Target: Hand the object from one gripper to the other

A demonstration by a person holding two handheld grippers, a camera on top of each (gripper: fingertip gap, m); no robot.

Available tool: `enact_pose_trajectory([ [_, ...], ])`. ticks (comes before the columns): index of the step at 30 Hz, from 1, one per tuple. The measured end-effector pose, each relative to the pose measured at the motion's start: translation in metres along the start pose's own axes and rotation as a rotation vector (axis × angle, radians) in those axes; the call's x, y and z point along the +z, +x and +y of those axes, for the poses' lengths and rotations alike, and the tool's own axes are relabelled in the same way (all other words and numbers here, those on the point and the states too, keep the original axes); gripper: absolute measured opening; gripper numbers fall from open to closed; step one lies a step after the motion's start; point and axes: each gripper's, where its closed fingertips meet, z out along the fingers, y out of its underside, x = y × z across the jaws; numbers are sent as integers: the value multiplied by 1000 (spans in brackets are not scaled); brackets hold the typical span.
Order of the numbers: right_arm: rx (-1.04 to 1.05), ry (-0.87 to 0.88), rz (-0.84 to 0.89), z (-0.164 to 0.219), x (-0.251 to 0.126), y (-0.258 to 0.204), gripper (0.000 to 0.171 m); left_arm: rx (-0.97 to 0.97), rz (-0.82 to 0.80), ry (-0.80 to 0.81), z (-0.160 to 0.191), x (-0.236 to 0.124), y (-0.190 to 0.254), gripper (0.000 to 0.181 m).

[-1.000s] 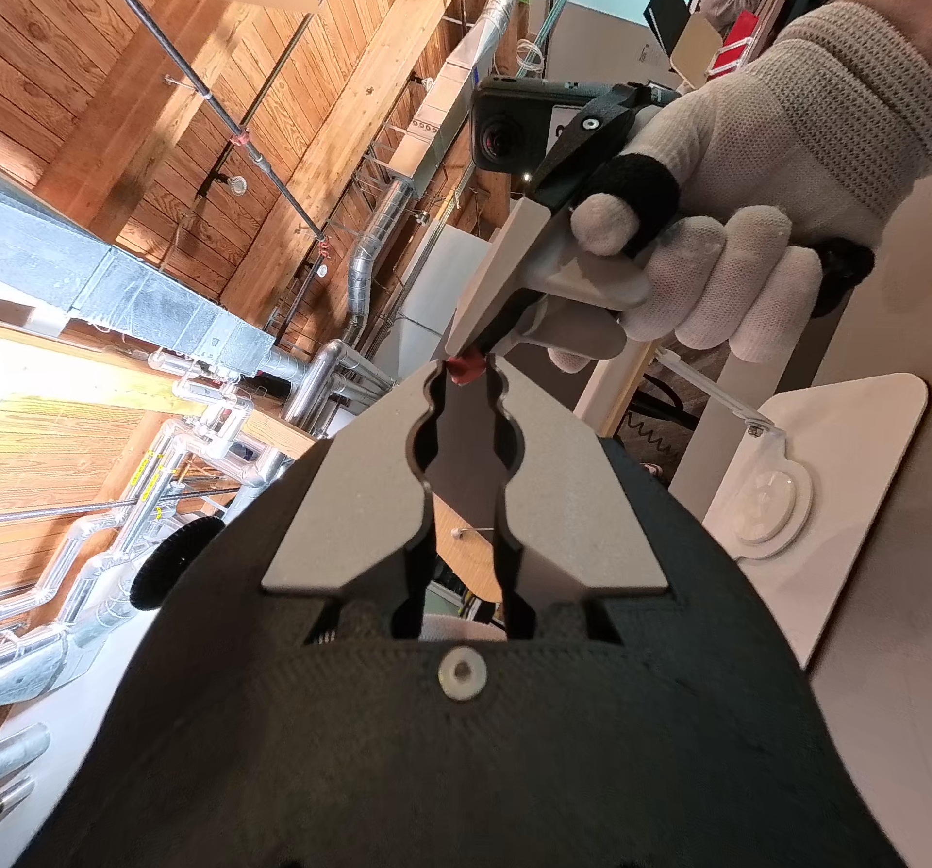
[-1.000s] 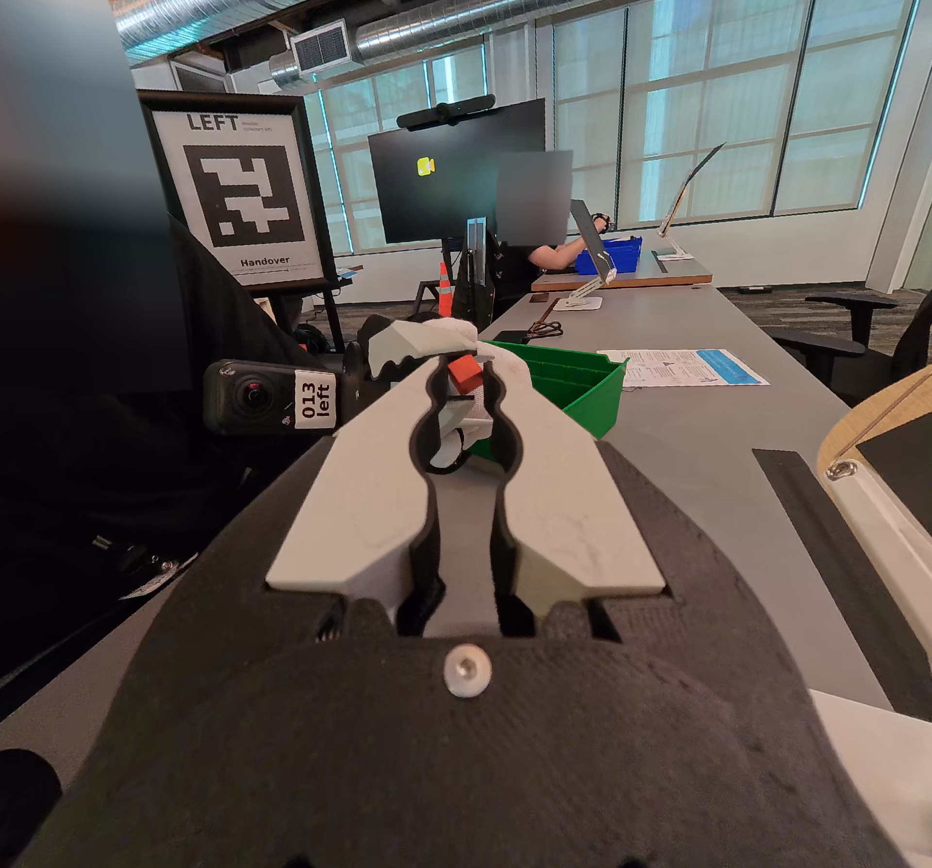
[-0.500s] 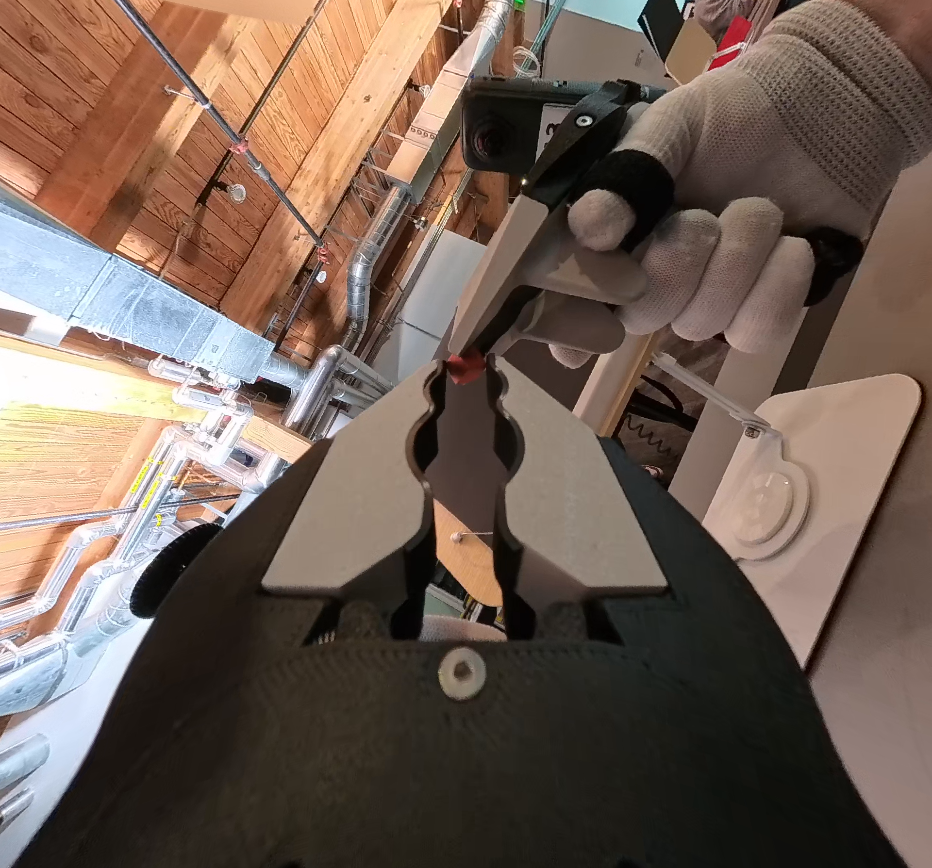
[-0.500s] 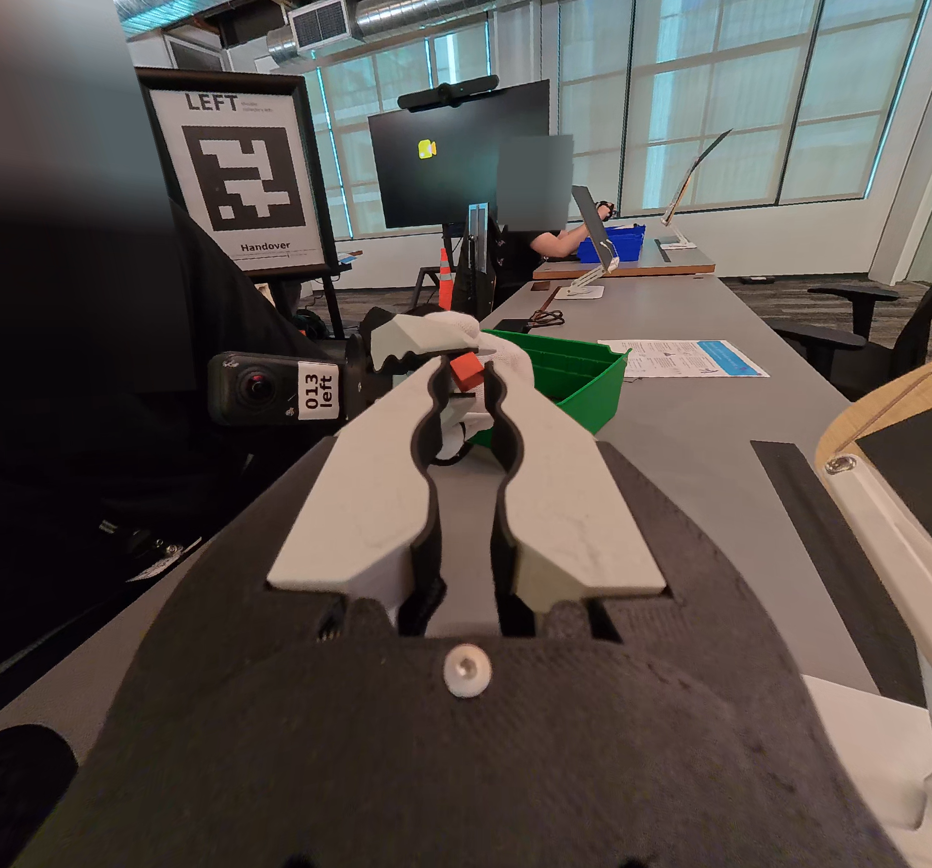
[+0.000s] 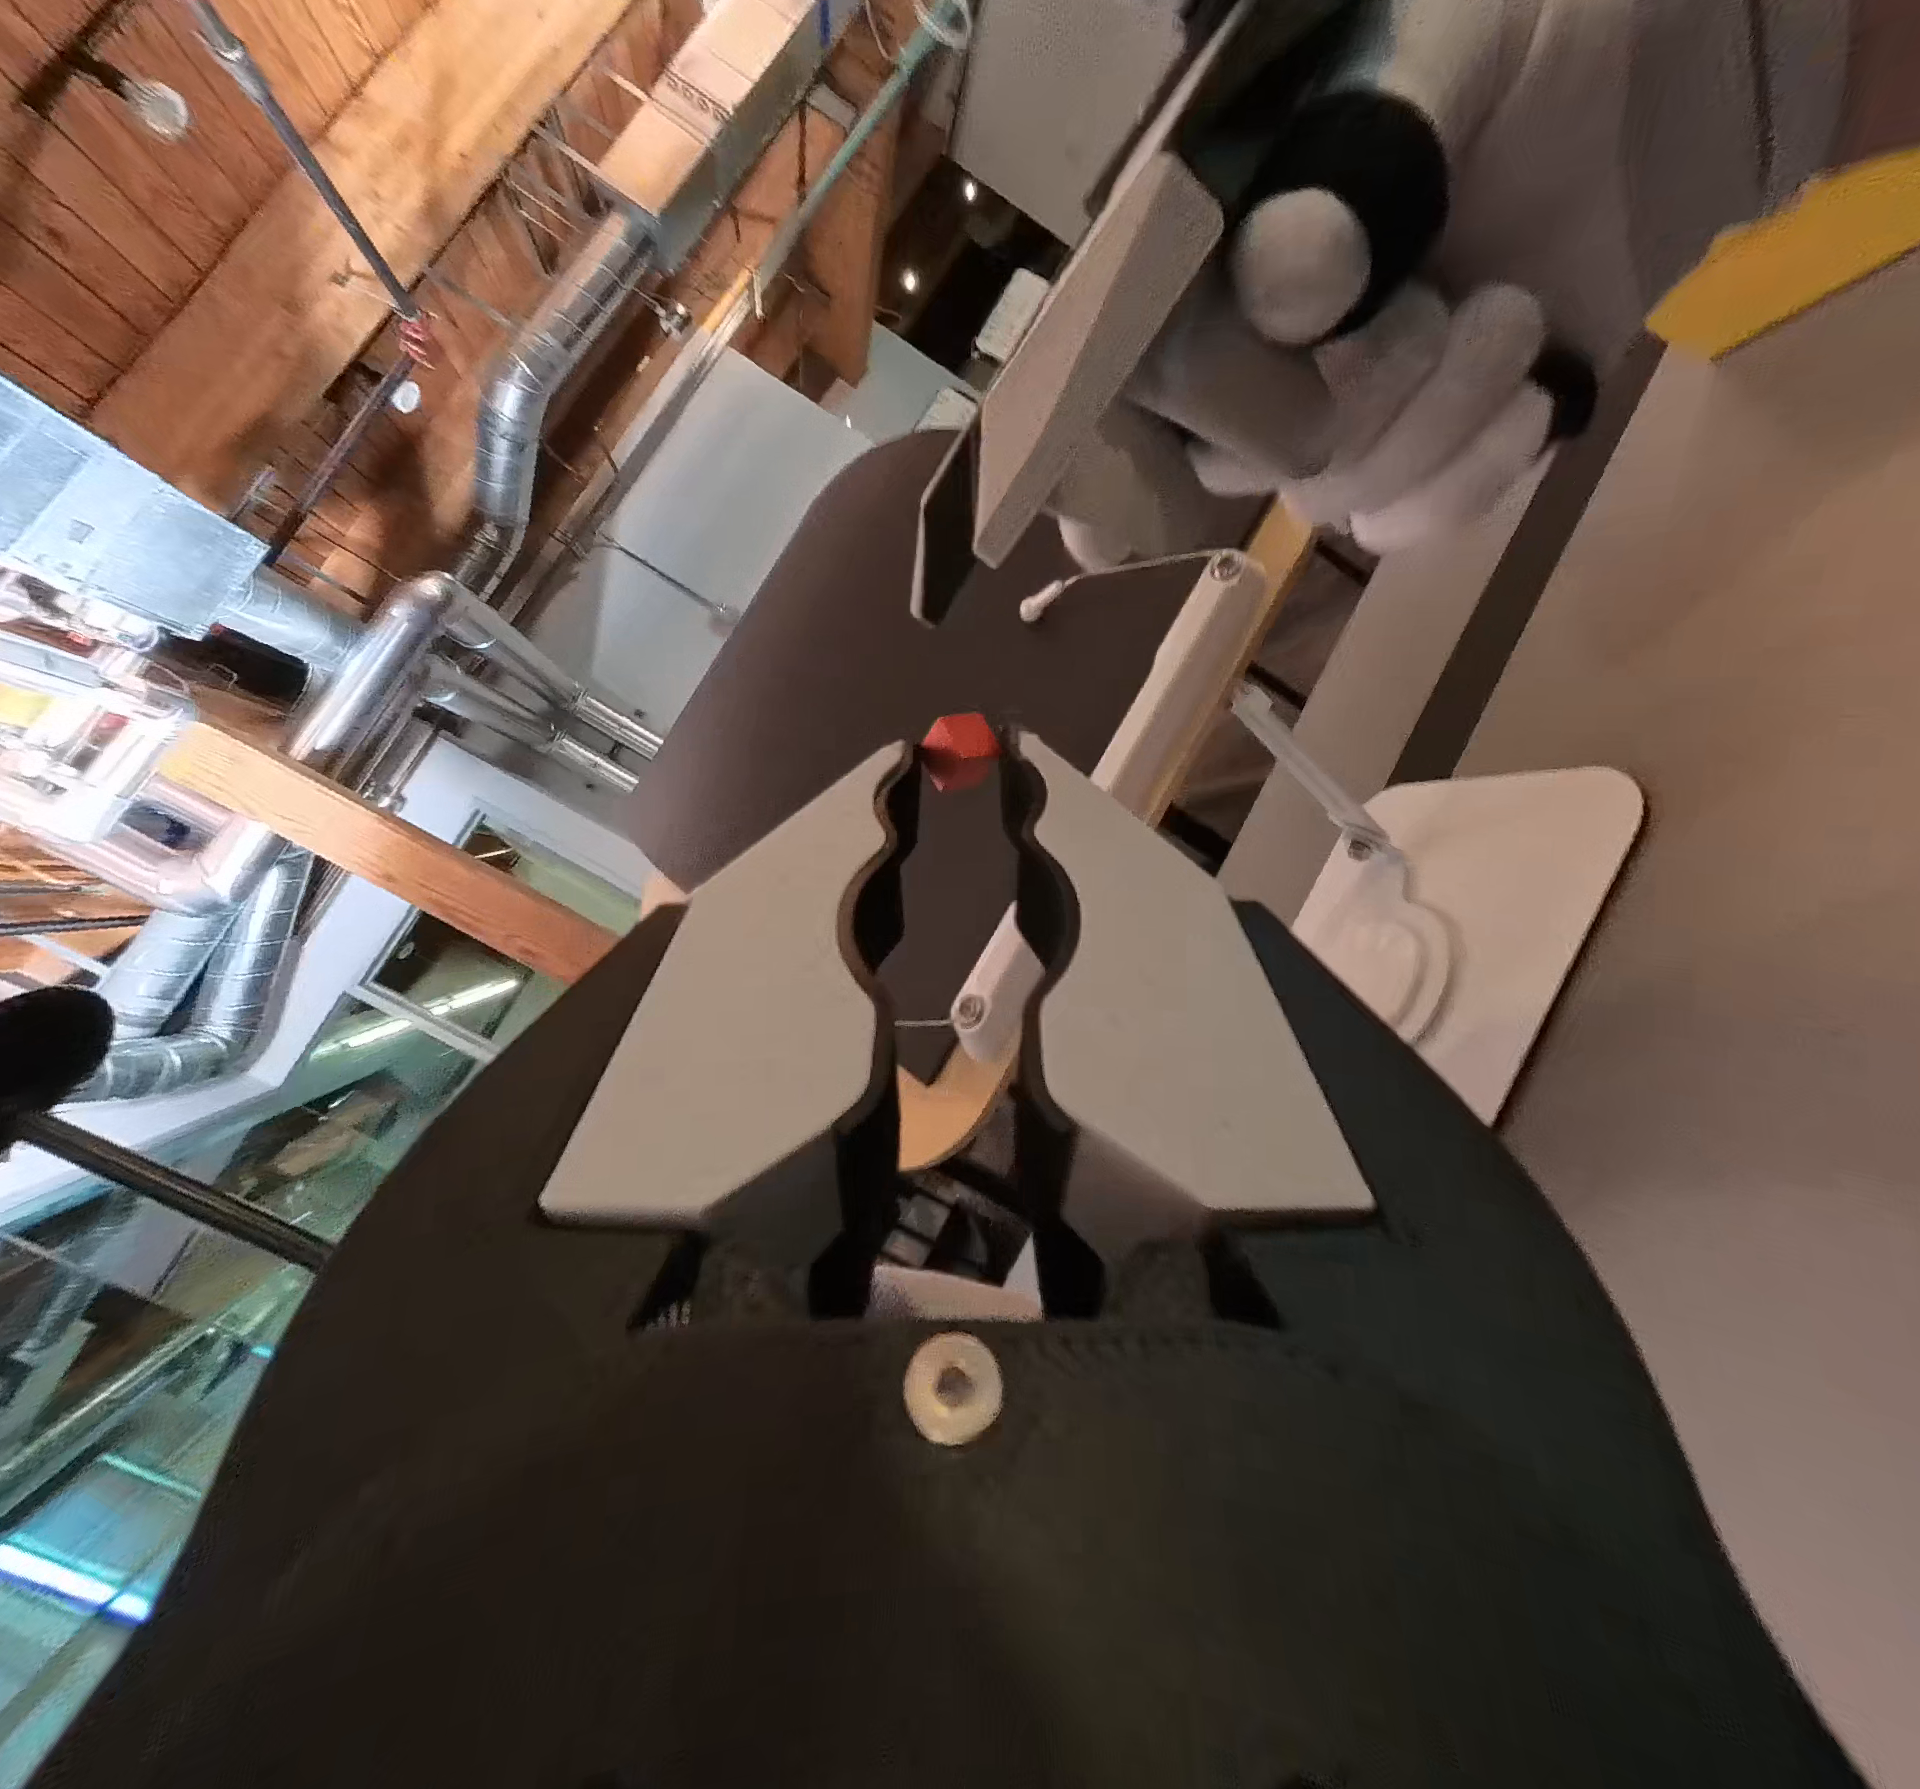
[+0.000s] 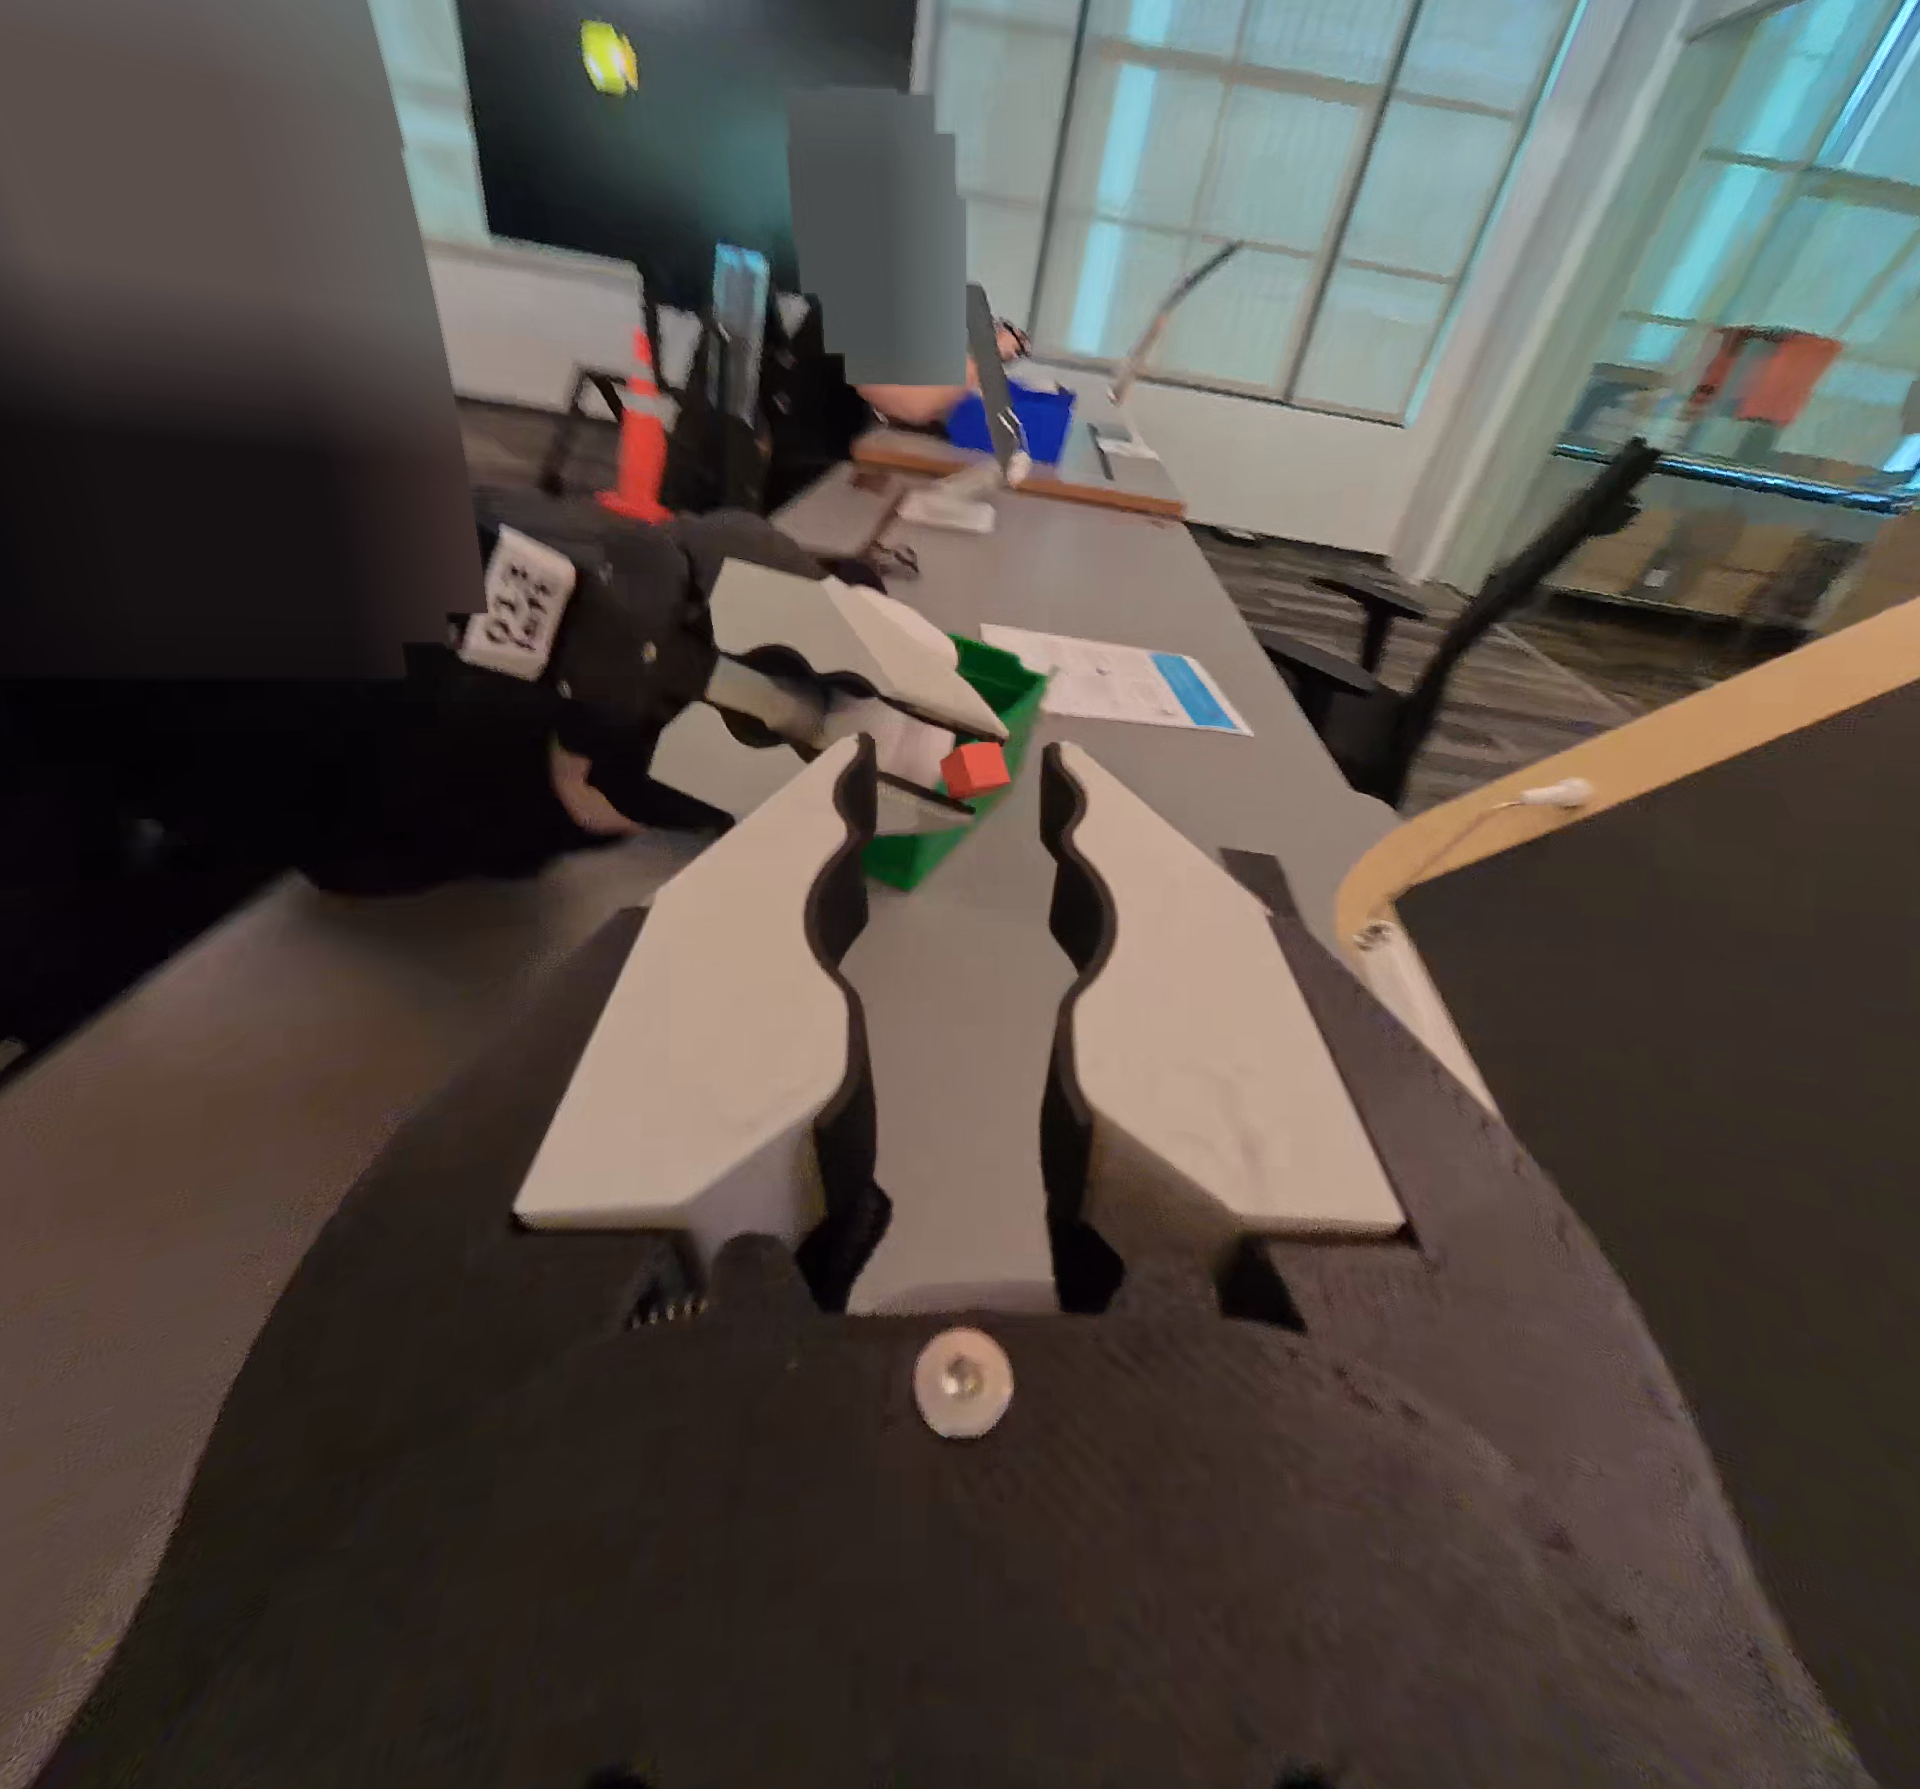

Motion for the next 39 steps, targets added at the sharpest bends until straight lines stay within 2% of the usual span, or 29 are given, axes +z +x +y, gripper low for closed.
enact_pose_trajectory([
  [2,-108,-112,60,6,1,0,28,38,22,-42,5,0,0,13],
  [5,-293,-290,128,18,2,-3,28,46,163,-120,14,-1,14,13],
  [11,-463,-458,93,31,10,-22,30,-286,583,-199,17,-27,46,13],
  [16,-482,-450,-11,34,24,-44,30,-589,753,-99,4,-44,39,13],
  [22,-518,-405,-44,27,33,-55,27,-883,898,87,-14,-57,26,13],
  [30,-561,-404,-74,23,36,-66,21,-1094,1087,250,-28,-76,20,13],
  [39,-602,-437,-103,26,45,-76,18,-1175,1180,276,-28,-80,30,12],
])
